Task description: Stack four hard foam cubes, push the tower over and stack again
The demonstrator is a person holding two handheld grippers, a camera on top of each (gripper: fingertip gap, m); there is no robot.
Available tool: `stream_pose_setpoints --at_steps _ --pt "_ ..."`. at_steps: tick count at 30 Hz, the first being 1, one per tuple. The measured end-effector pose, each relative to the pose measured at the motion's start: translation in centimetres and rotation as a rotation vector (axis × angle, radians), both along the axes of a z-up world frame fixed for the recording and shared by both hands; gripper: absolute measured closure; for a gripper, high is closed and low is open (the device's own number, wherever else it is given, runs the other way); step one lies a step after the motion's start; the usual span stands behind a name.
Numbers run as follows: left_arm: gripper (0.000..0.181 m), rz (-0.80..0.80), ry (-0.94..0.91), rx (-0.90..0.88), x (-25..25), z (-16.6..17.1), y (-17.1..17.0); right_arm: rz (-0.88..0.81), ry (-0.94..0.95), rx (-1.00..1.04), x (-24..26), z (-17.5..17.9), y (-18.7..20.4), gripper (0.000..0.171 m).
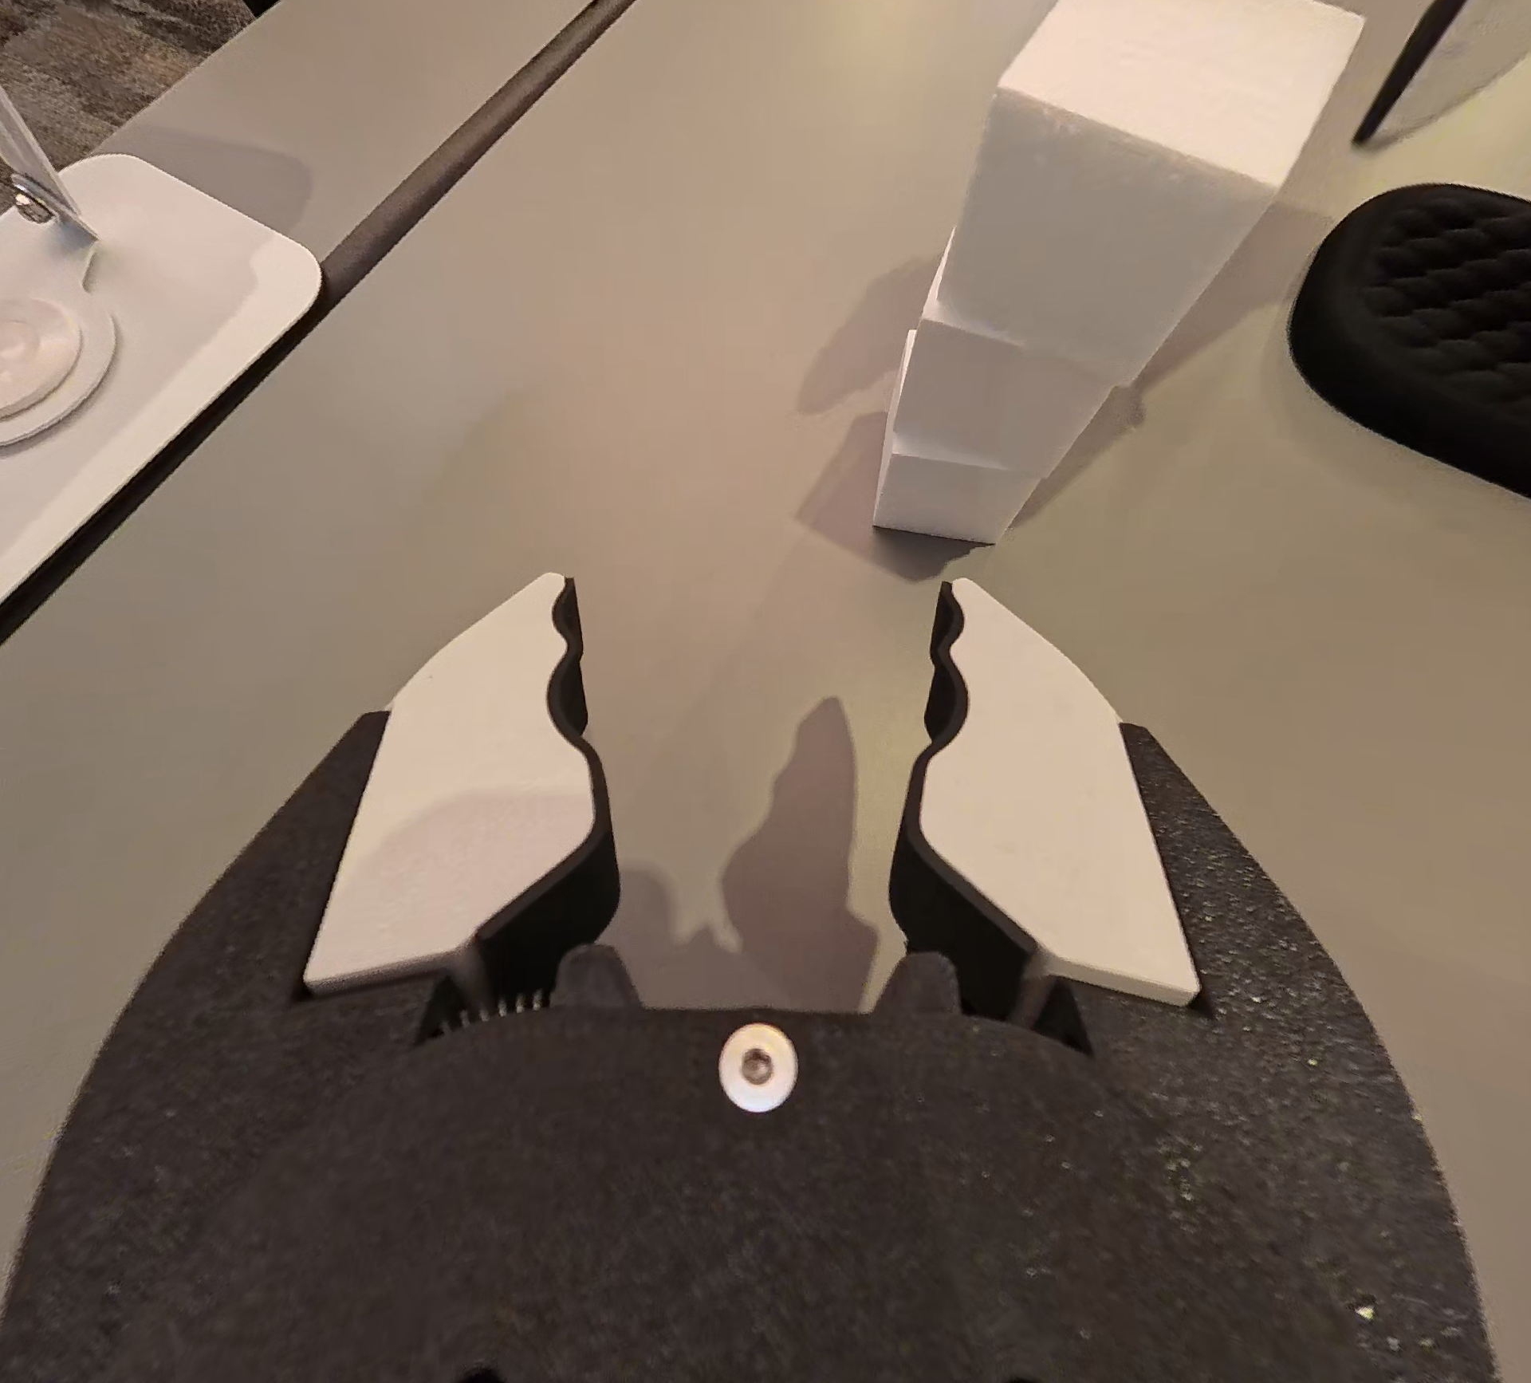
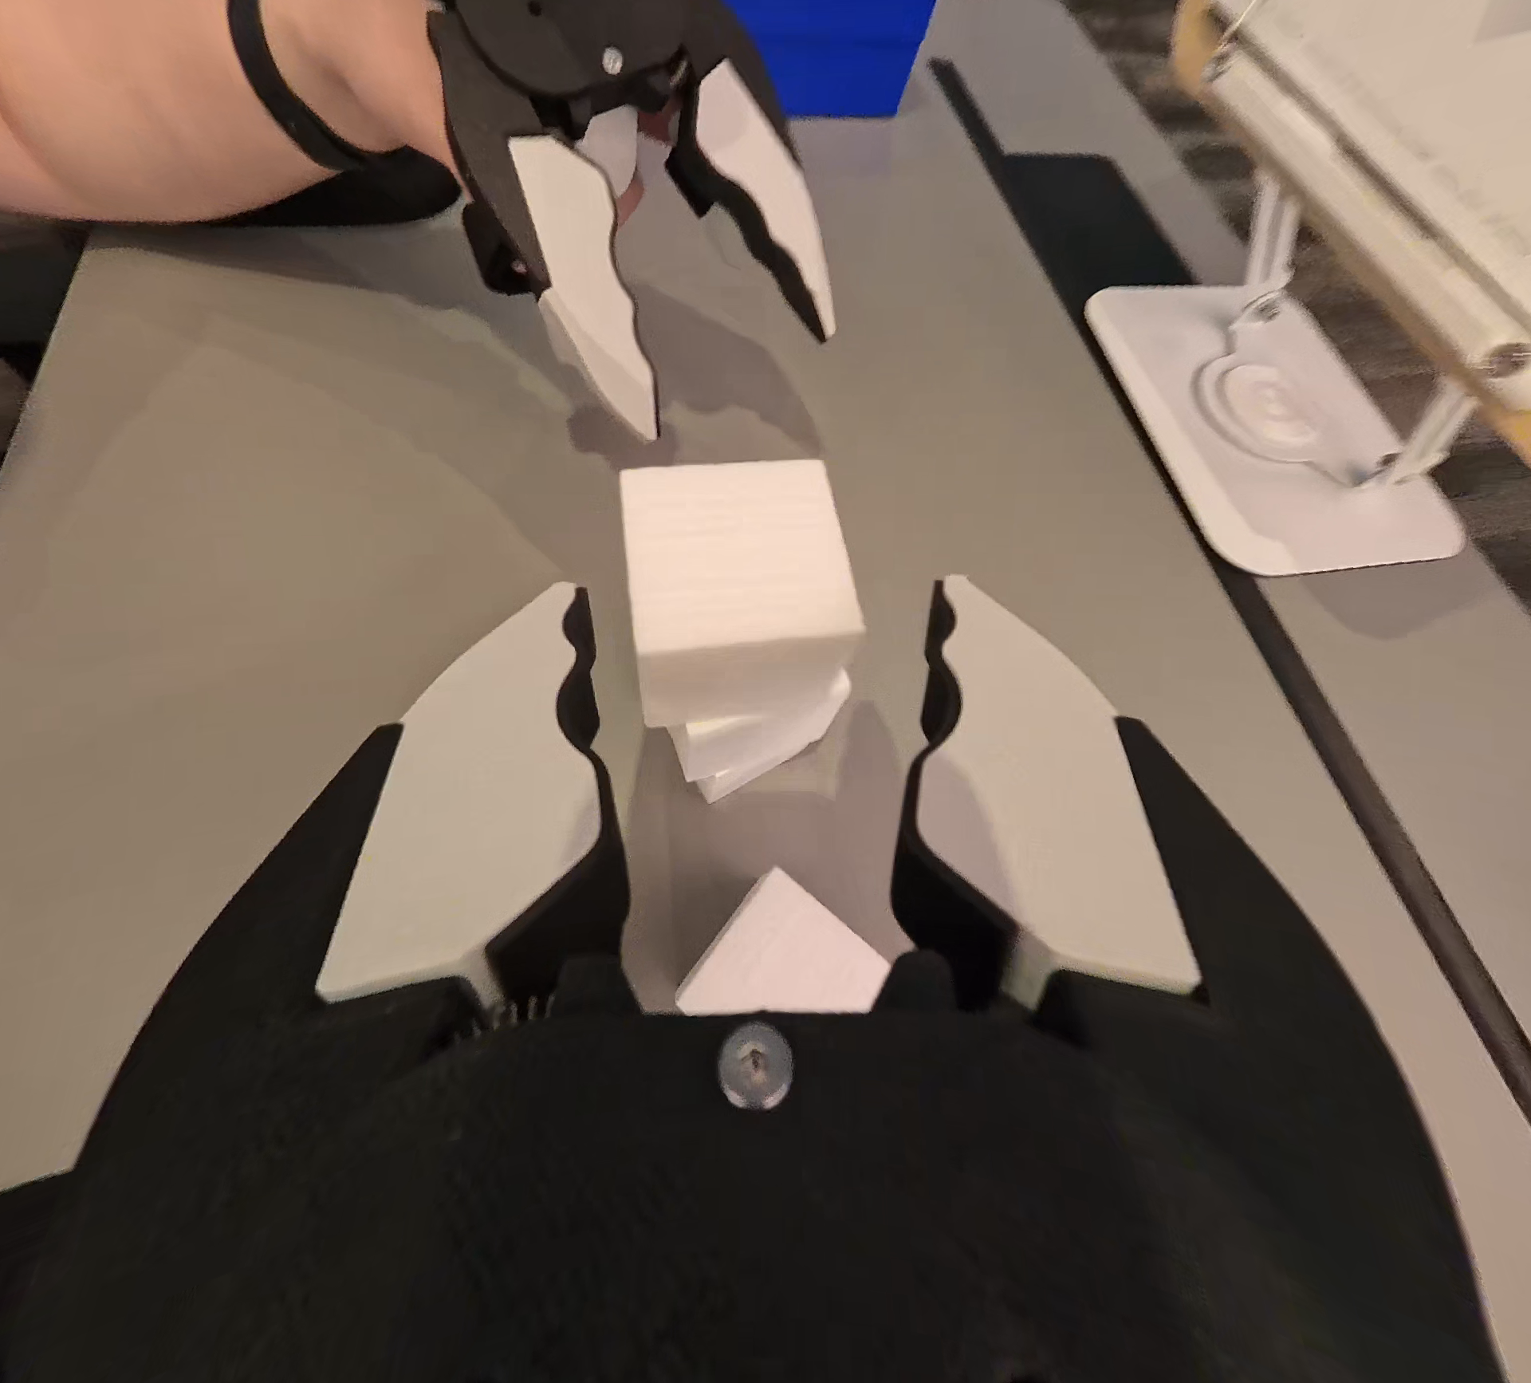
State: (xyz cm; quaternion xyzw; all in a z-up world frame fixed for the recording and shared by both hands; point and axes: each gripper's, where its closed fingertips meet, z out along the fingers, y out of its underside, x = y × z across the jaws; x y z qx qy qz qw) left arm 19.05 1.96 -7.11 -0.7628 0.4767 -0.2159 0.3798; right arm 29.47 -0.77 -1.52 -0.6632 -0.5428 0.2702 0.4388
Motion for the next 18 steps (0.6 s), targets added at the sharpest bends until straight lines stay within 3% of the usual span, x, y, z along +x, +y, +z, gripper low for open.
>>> stream_pose_setpoints --at_steps 3,7,12,13,14,18 --pt "0.1 0.002 -0.009 0.004 -0.1 0.4 0.0 -0.139 0.084 0.009 3.3 -0.2 0.5 0.09" --pt "0.102 -0.002 -0.042 0.001 -0.1 1.2 -0.1 -0.45 0.064 -0.049 7.5 -4.1 1.2 0.088" --pt "0.102 -0.004 -0.053 -0.005 -0.2 1.6 -0.1 -0.593 -0.127 -0.173 8.6 -10.3 0.2 0.089" --pt "0.102 -0.004 -0.053 -0.004 -0.2 1.6 -0.1 -0.592 -0.133 -0.203 8.6 -10.8 0.0 0.101" --pt "0.102 -0.004 -0.055 -0.002 -0.3 1.6 -0.2 -0.584 -0.114 -0.237 8.4 -10.9 -0.2 0.116" --pt "0.103 0.002 -0.074 -0.005 -0.7 2.0 0.0 -0.543 0.005 -0.289 8.0 -7.4 -0.4 0.116"
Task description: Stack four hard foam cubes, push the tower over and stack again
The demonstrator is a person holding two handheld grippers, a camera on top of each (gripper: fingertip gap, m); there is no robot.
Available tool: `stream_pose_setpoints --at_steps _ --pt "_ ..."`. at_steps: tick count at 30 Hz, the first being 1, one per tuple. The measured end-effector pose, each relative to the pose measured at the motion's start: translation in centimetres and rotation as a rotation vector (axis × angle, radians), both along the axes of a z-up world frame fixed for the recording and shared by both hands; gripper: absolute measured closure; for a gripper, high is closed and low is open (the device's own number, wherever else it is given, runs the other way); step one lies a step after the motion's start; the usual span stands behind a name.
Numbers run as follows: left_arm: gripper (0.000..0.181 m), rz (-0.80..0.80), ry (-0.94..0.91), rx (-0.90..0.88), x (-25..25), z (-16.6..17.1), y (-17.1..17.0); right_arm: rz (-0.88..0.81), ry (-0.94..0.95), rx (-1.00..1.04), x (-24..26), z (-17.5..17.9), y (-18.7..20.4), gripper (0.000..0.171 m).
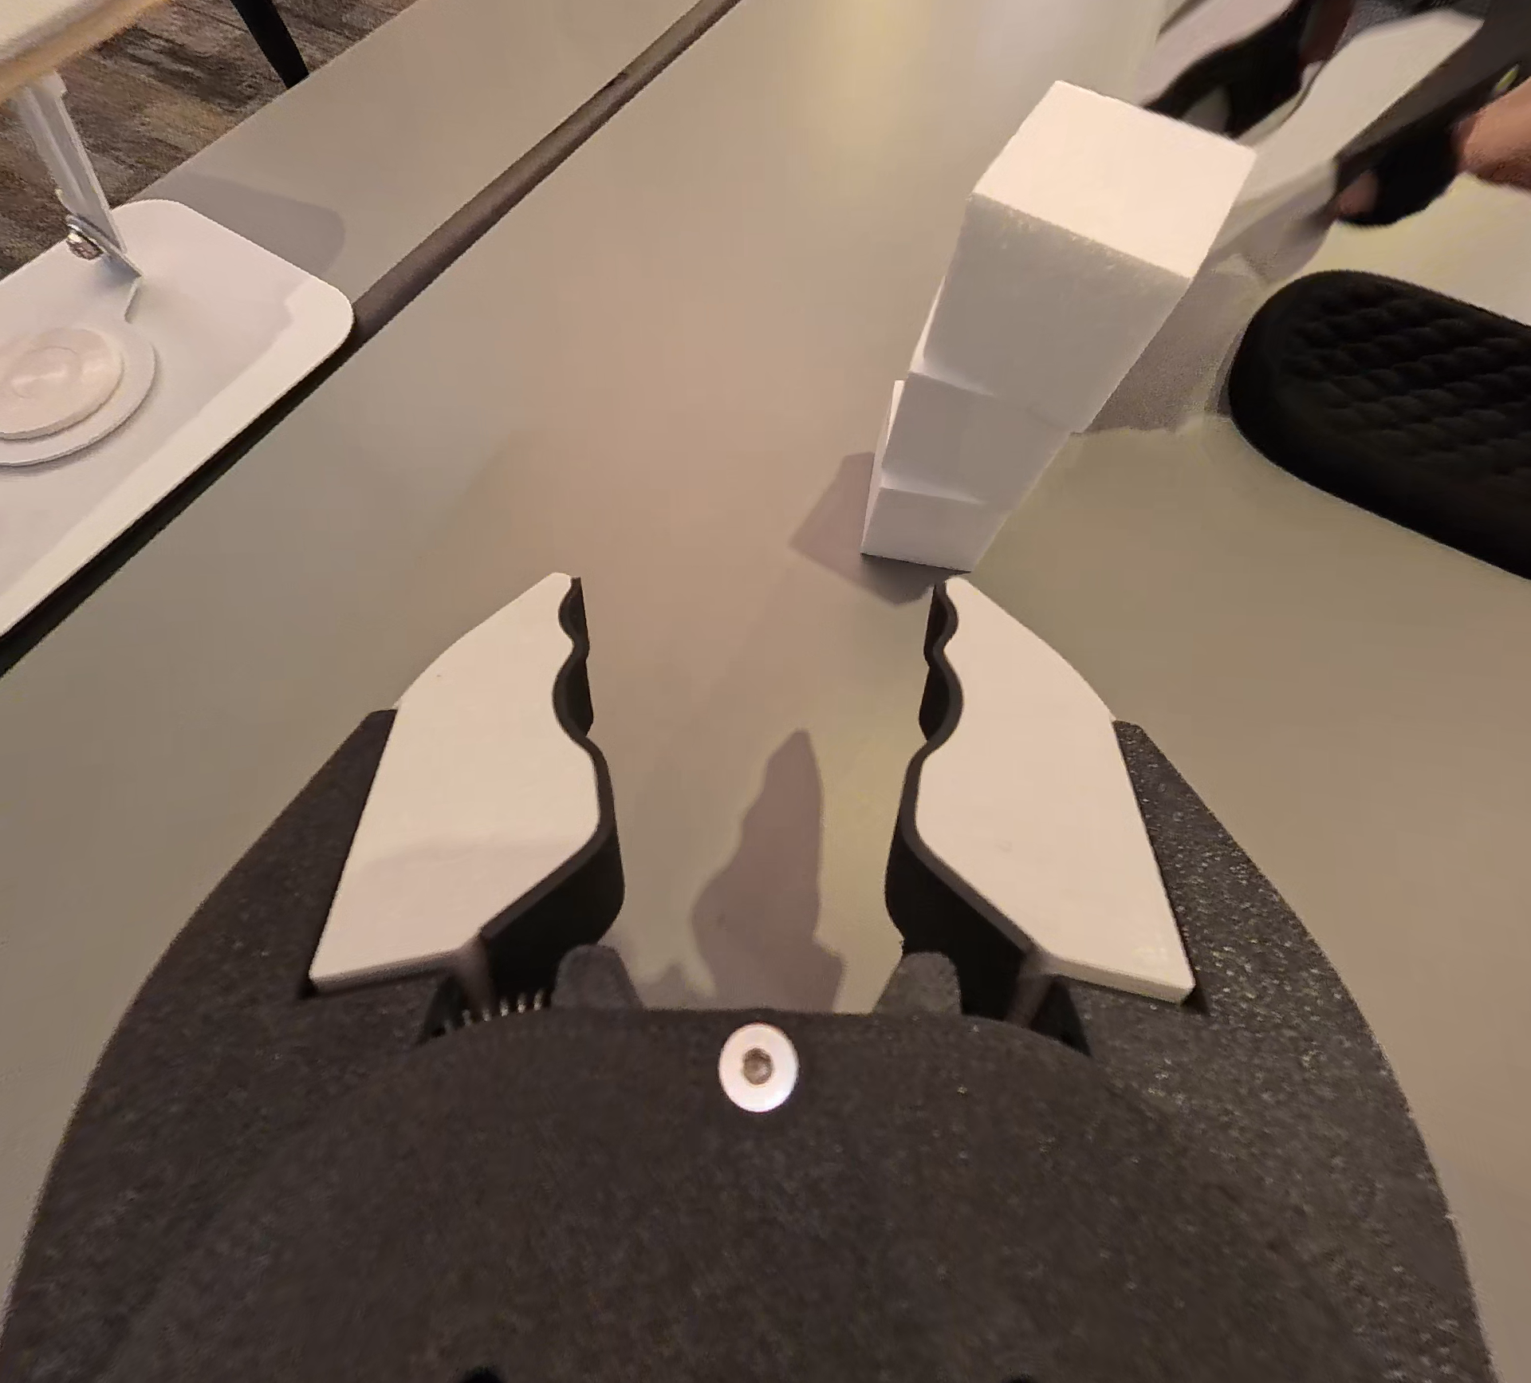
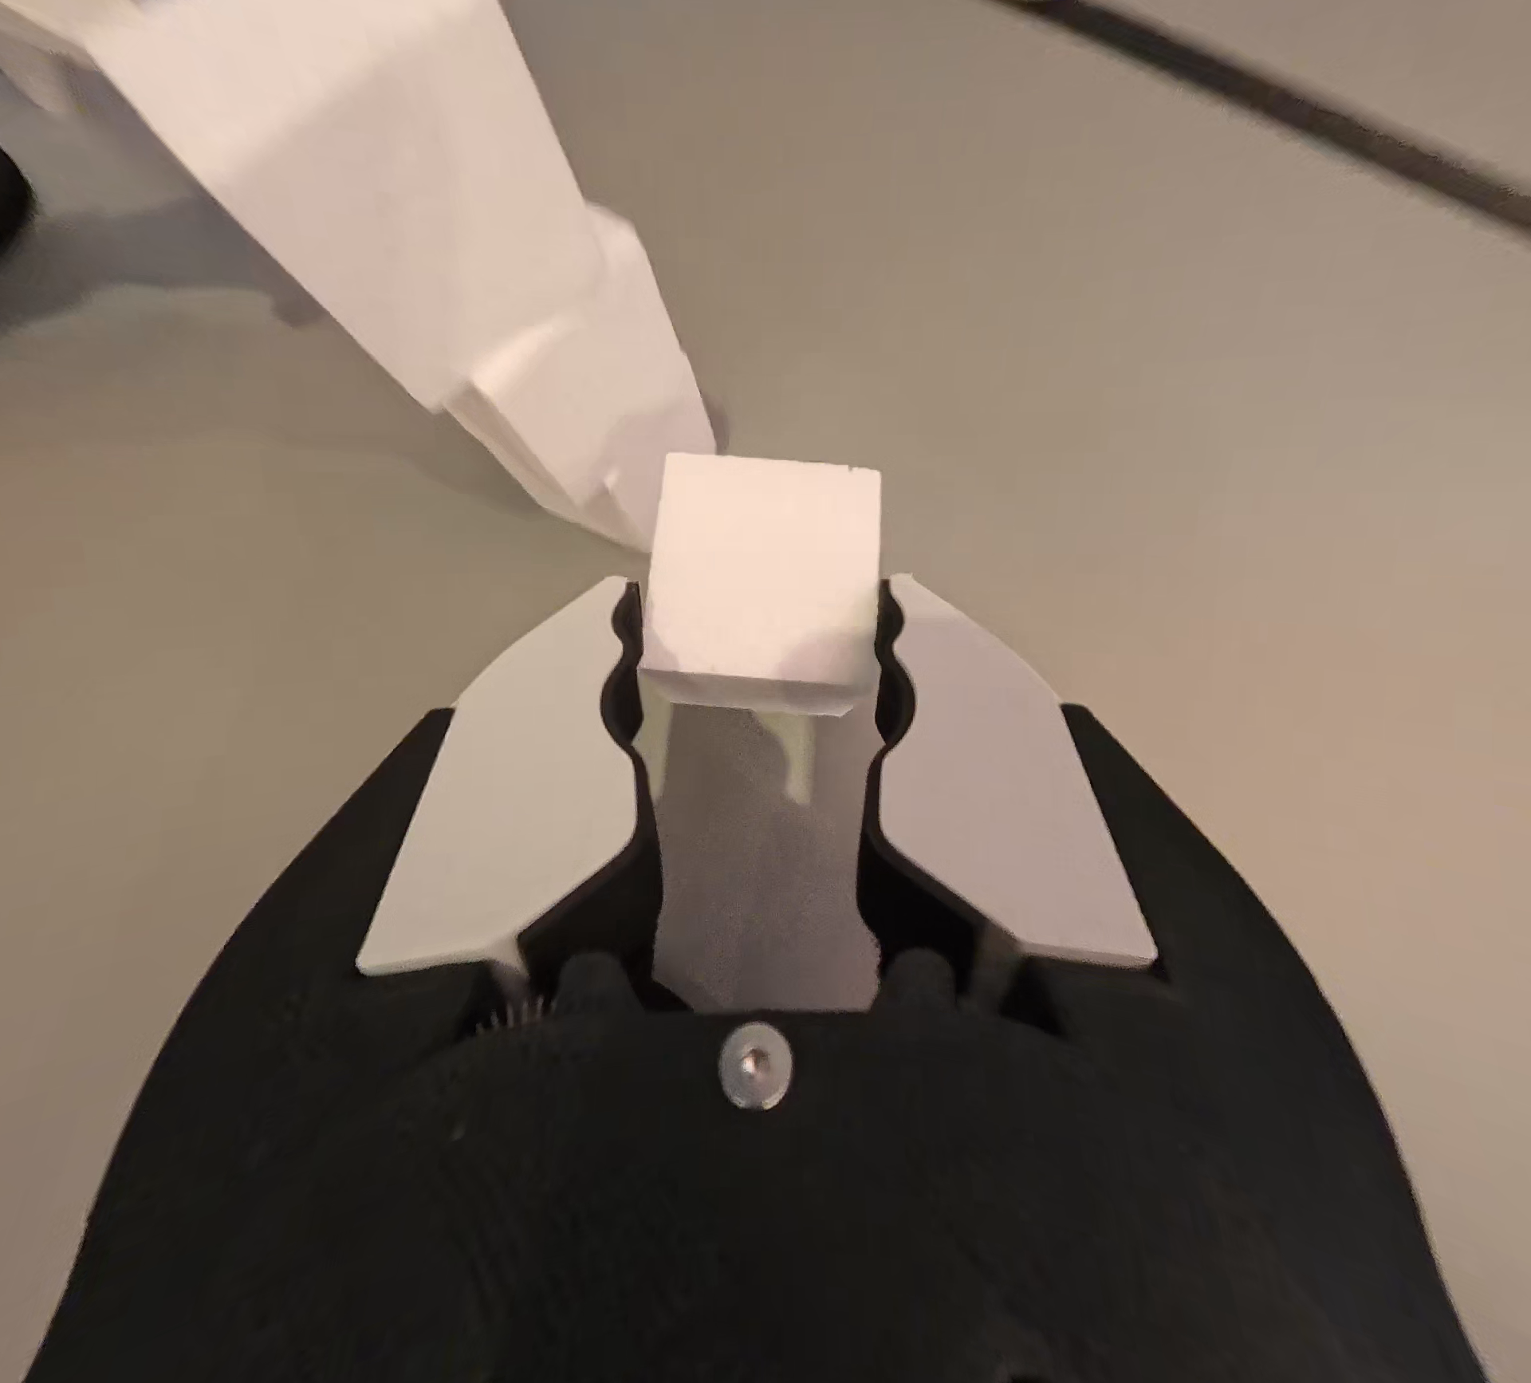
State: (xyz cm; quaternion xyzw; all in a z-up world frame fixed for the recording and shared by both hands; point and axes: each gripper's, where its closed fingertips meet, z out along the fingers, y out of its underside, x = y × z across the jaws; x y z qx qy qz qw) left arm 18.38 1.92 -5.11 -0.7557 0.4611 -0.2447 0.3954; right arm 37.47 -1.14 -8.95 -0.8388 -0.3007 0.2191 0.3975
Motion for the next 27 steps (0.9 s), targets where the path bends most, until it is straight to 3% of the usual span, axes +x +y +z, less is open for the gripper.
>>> stream_pose_setpoints --at_steps 4,8,12,18,22,27 --pt "0.104 0.007 -0.018 -0.015 -0.5 0.1 0.5 0.094 0.096 0.182 -1.2 9.0 0.4 0.116" --pt "0.105 0.012 -0.036 -0.037 -1.0 -0.1 0.8 0.385 0.139 0.248 -5.2 15.0 -1.3 0.116" --pt "0.106 0.011 -0.041 -0.055 -1.4 -0.5 0.9 0.566 0.027 0.185 -8.0 14.4 -1.6 0.116" --pt "0.108 -0.001 -0.026 -0.062 -1.5 -0.6 1.1 0.612 -0.124 0.119 -8.9 12.0 -0.7 0.116" --pt "0.107 -0.007 -0.029 -0.058 -1.5 -0.4 1.2 0.612 -0.121 0.093 -9.1 11.2 -0.5 0.112" --pt "0.108 -0.007 -0.046 -0.048 -2.2 0.4 1.4 0.541 0.022 0.222 -8.2 13.3 -1.4 0.099"
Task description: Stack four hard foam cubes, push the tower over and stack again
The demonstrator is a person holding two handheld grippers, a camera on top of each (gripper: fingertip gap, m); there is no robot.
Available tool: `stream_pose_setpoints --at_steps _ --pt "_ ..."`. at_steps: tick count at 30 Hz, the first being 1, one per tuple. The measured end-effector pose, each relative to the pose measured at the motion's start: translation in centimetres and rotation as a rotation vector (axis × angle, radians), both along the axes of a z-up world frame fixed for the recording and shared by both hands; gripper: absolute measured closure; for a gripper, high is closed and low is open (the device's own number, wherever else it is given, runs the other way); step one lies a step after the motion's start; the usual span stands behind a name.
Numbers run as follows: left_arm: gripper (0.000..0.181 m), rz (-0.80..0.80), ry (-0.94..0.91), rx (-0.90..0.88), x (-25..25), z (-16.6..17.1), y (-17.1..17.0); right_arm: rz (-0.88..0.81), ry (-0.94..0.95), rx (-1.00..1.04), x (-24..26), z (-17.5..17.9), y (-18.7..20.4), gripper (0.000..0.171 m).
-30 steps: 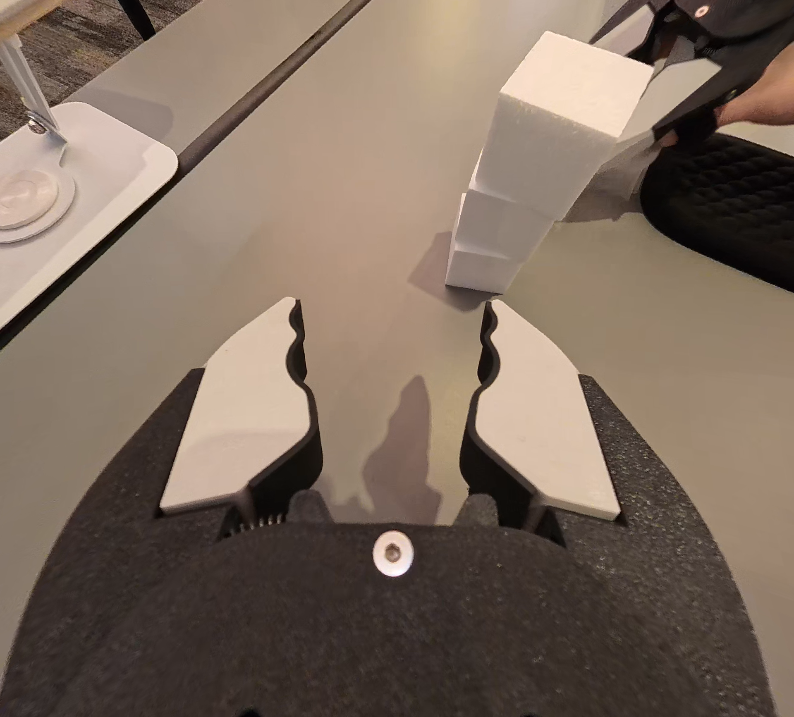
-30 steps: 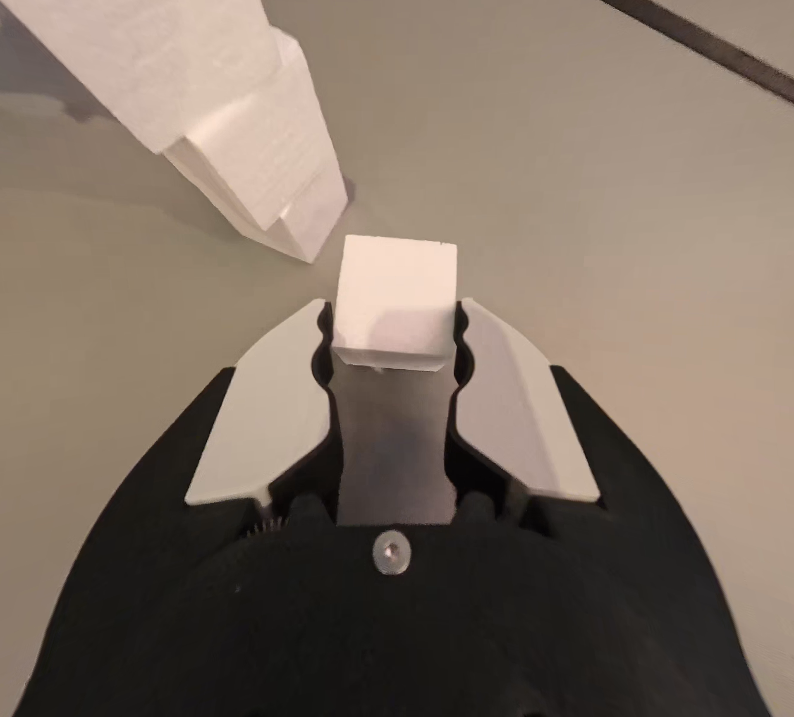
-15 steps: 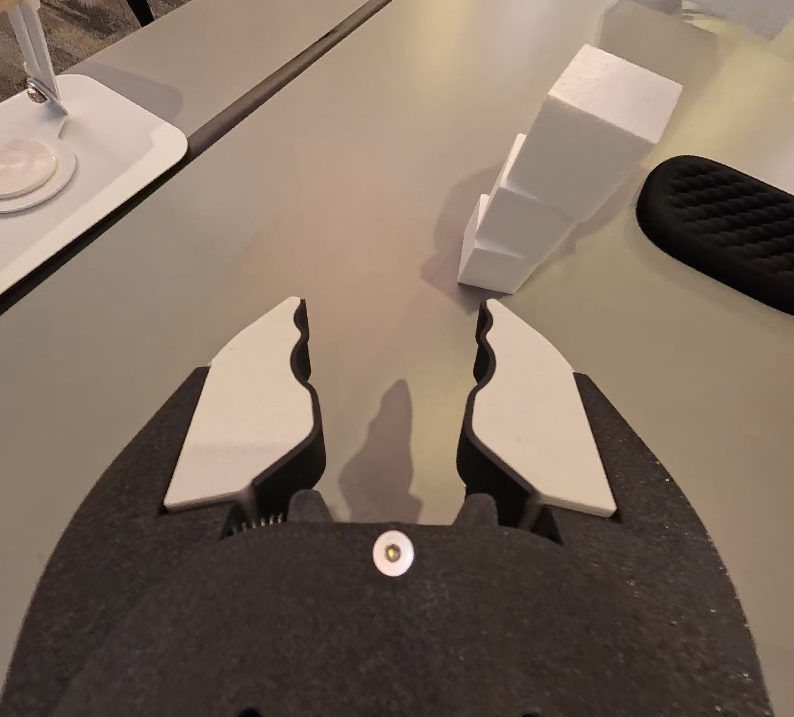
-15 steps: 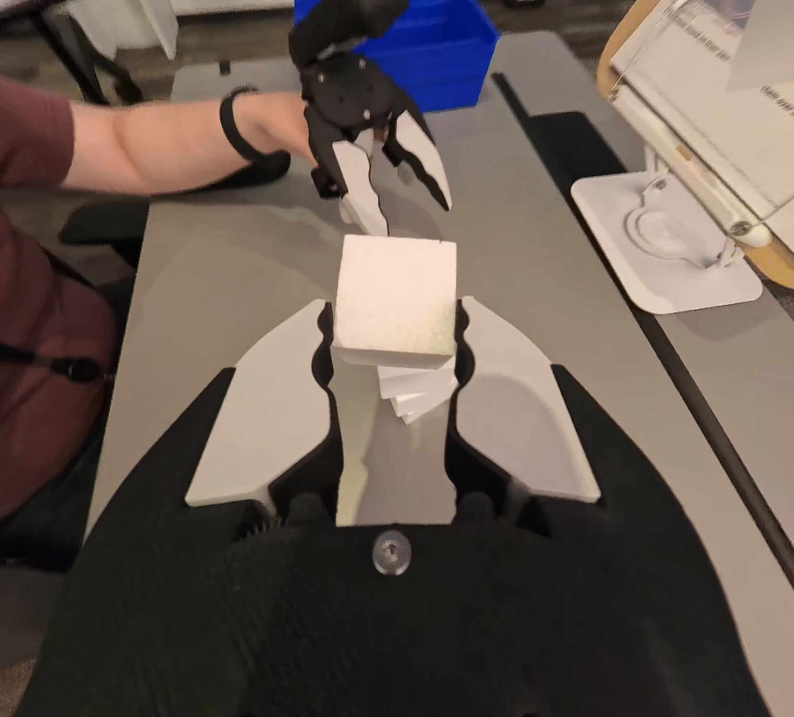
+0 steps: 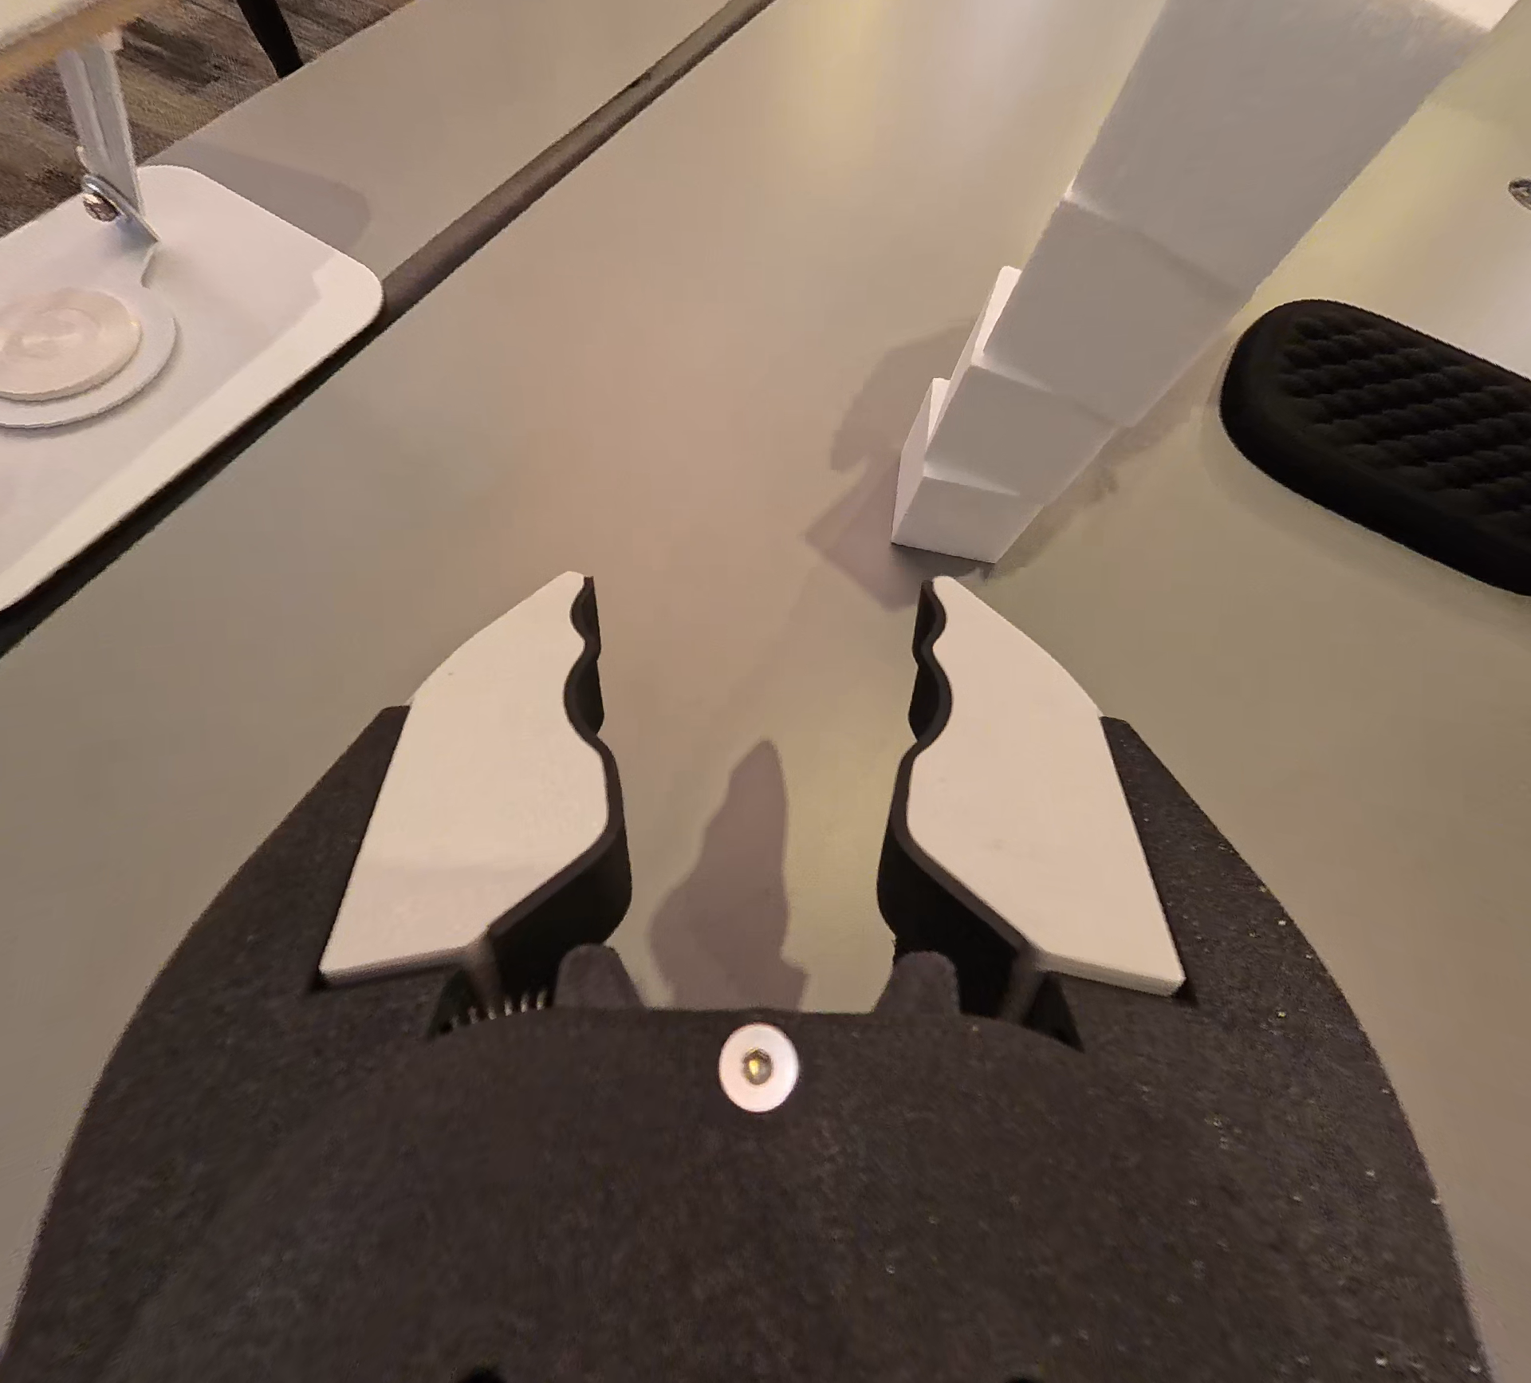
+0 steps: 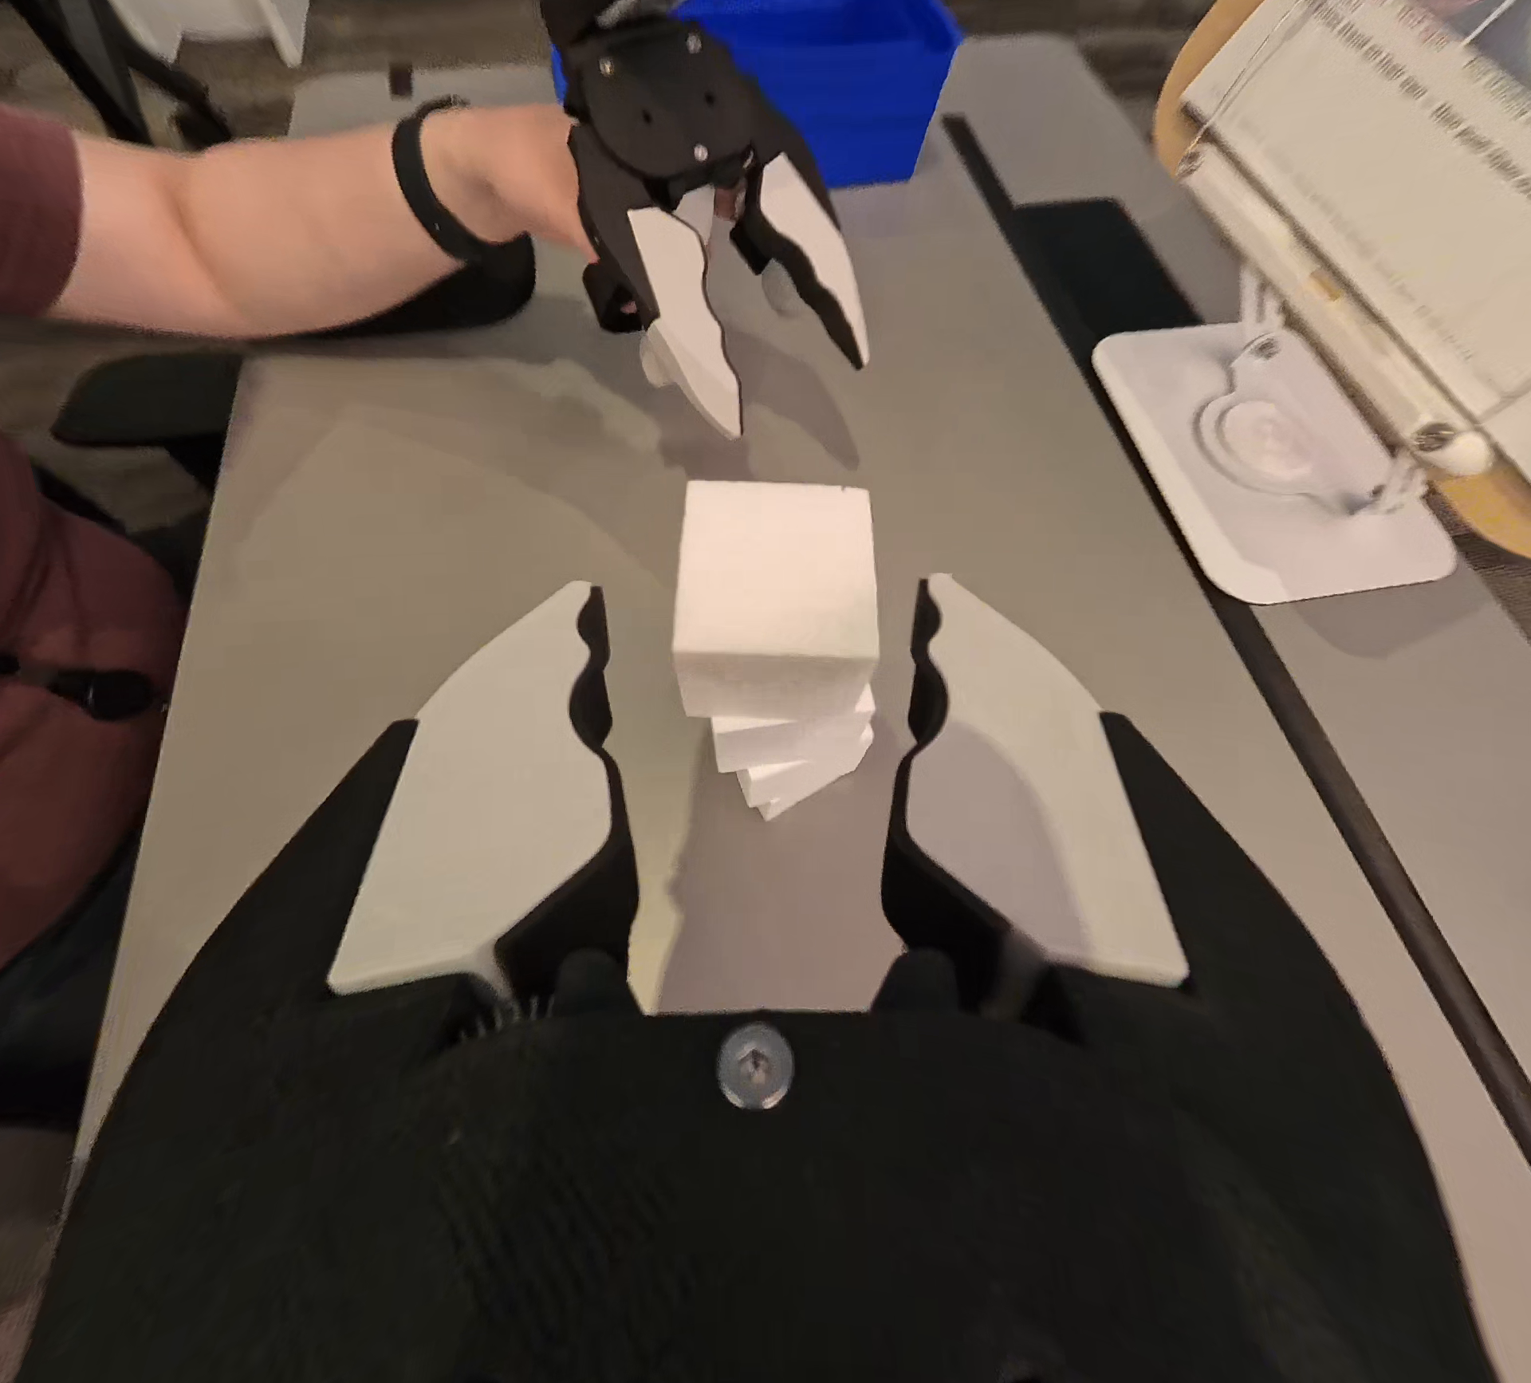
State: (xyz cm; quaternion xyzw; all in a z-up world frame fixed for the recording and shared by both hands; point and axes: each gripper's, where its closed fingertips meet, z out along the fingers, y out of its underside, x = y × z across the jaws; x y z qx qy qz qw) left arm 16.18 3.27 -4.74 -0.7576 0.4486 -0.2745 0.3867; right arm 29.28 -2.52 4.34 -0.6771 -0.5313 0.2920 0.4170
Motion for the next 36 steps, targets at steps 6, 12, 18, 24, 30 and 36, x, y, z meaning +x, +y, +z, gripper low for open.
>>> stream_pose_setpoints --at_steps 6,12,18,24,30,36 --pt "0.122 0.108 0.09 0.133 -4.7 2.6 2.7 -0.333 -0.001 -0.165 7.0 -7.3 -0.1 0.16" --pt "0.164 0.09 -0.029 0.148 -7.6 6.2 1.9 -0.77 0.025 -0.615 9.9 -16.2 0.7 0.171" --pt "0.177 0.099 -0.043 0.147 -9.4 7.2 1.8 -0.889 -0.133 -0.66 6.4 -16.2 1.0 0.17" --pt "0.178 0.056 -0.036 0.147 -9.3 7.5 0.9 -0.841 -0.294 -0.632 -0.2 -14.1 2.5 0.171" --pt "0.172 0.076 -0.002 0.174 -10.1 7.6 1.0 -0.772 -0.411 -0.575 -4.7 -12.1 4.1 0.17" --pt "0.161 0.146 -0.036 0.175 -12.5 8.6 1.9 -0.754 -0.39 -0.511 -4.8 -8.8 5.5 0.17"
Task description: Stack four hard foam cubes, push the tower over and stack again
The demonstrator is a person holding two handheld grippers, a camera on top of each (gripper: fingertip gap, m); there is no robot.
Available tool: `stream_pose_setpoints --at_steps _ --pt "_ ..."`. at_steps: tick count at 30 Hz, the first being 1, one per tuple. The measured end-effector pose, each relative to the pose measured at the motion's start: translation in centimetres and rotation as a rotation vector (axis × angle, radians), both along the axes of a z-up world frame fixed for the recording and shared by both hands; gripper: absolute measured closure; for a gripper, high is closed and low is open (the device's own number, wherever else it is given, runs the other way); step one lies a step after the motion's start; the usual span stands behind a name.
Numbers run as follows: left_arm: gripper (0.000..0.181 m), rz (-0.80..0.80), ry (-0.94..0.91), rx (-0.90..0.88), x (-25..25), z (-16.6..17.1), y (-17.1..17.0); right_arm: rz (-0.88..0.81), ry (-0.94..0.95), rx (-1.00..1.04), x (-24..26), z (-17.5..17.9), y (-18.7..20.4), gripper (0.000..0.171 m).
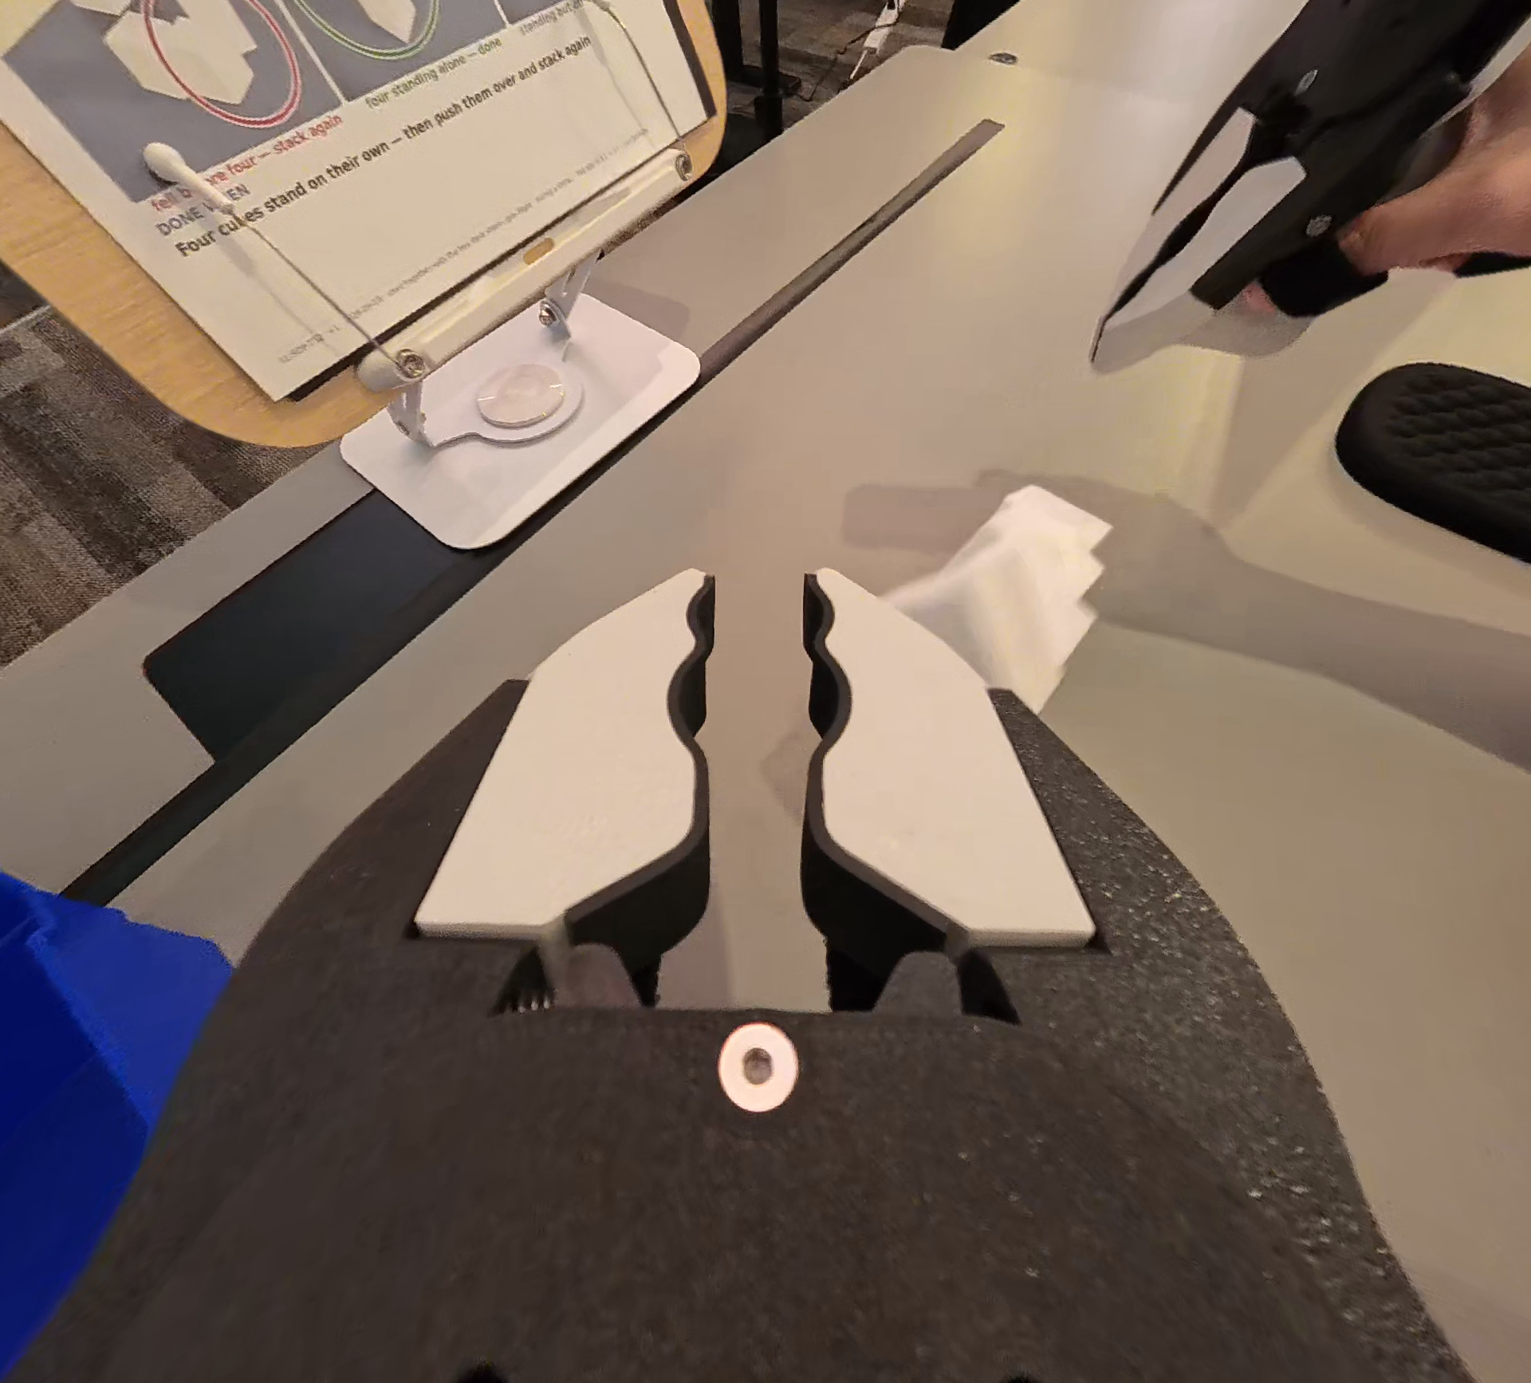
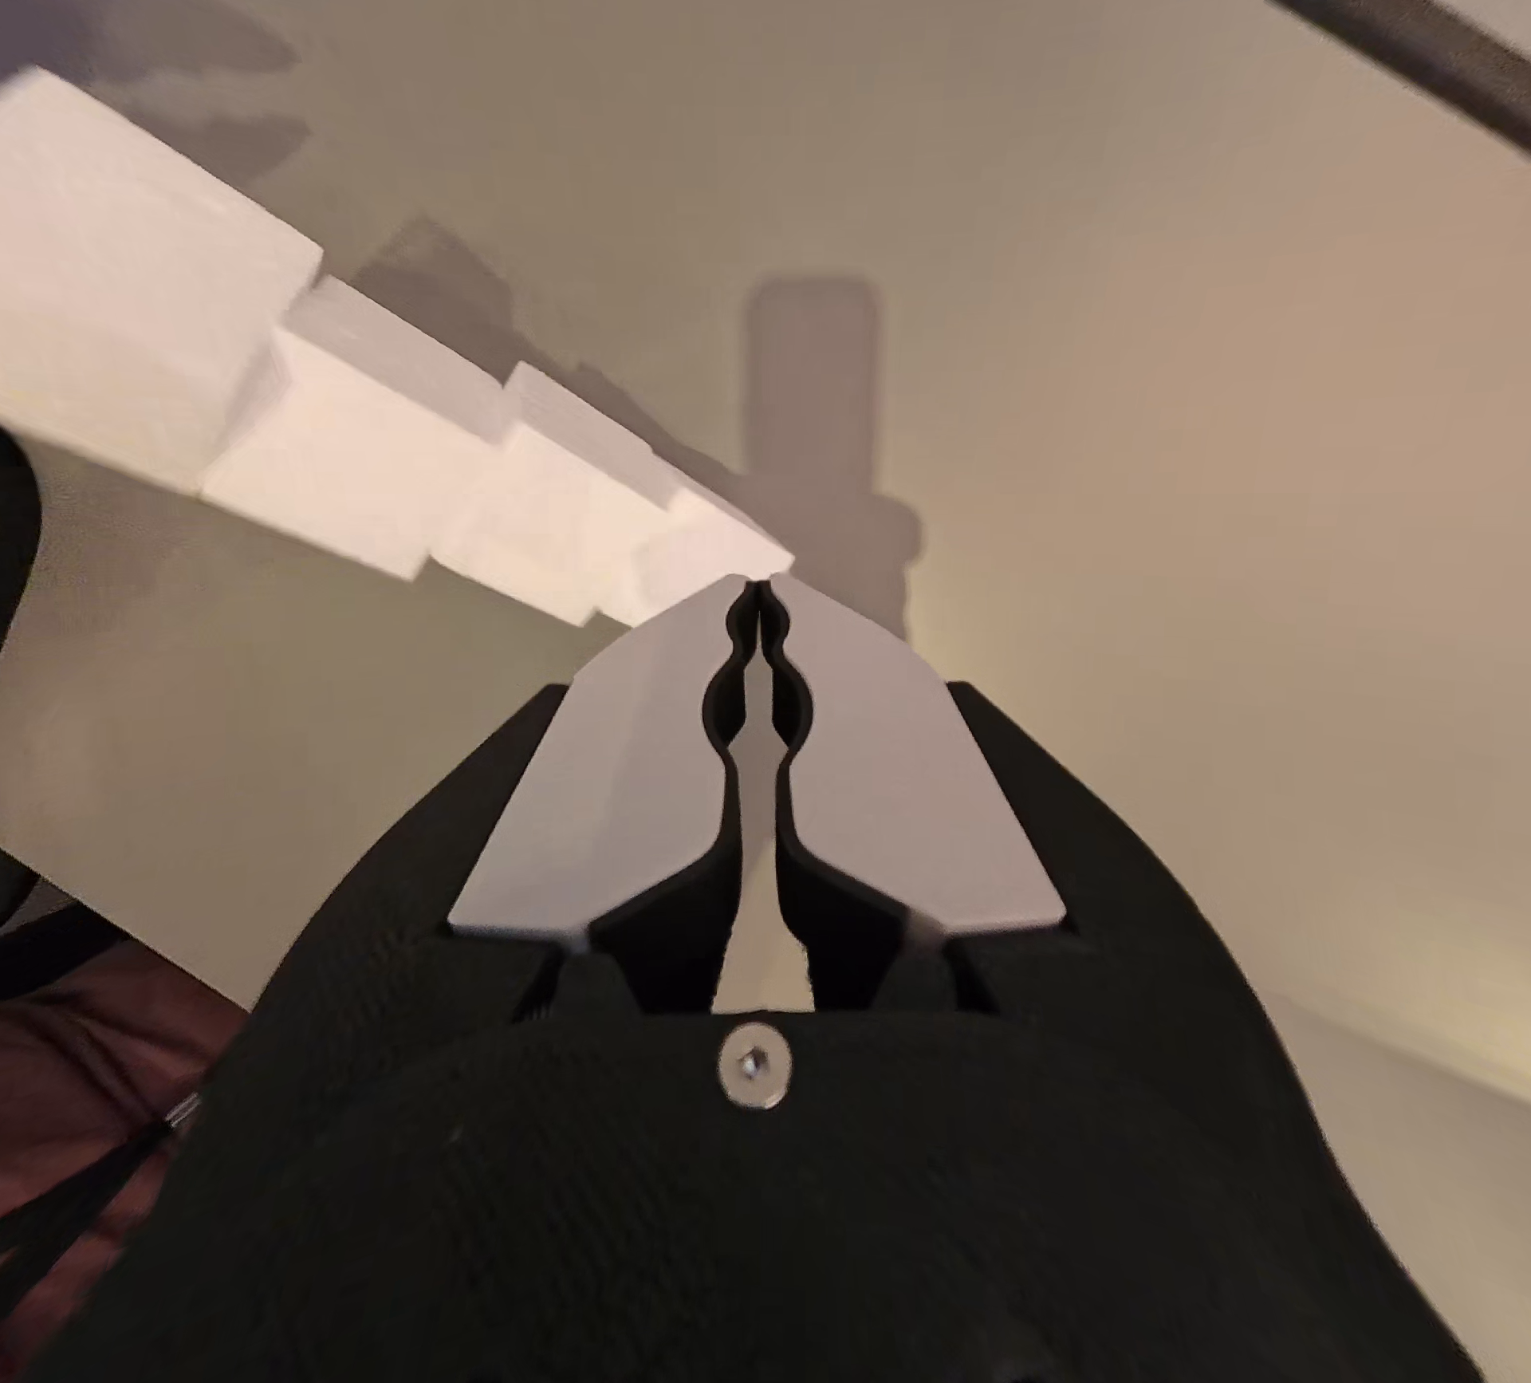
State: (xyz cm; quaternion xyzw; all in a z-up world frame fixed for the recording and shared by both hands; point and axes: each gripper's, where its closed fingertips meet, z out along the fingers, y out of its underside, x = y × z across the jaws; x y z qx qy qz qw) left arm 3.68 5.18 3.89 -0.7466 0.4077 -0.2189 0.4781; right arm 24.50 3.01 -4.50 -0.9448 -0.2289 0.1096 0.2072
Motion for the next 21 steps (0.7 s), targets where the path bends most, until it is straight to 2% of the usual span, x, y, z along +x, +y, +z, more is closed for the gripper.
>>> stream_pose_setpoints --at_steps 7,12,15,19,21 --pt "0.159 0.064 0.004 -0.001 -2.0 0.1 0.9 0.138 0.156 0.153 0.7 4.9 1.6 0.17" --pt "0.156 0.173 0.132 0.004 -5.0 -0.5 1.3 0.318 0.313 0.364 1.2 9.8 2.1 0.17" --pt "0.149 0.277 0.286 -0.009 -8.0 -1.4 1.2 0.368 0.366 0.474 2.6 11.7 2.2 0.165" --pt "0.128 0.376 0.596 -0.001 -11.4 -4.1 1.4 0.455 0.517 0.539 4.1 11.4 0.4 0.16" --pt "0.118 0.339 0.707 -0.02 -11.7 -5.9 1.4 0.49 0.594 0.518 4.6 11.3 0.4 0.161"
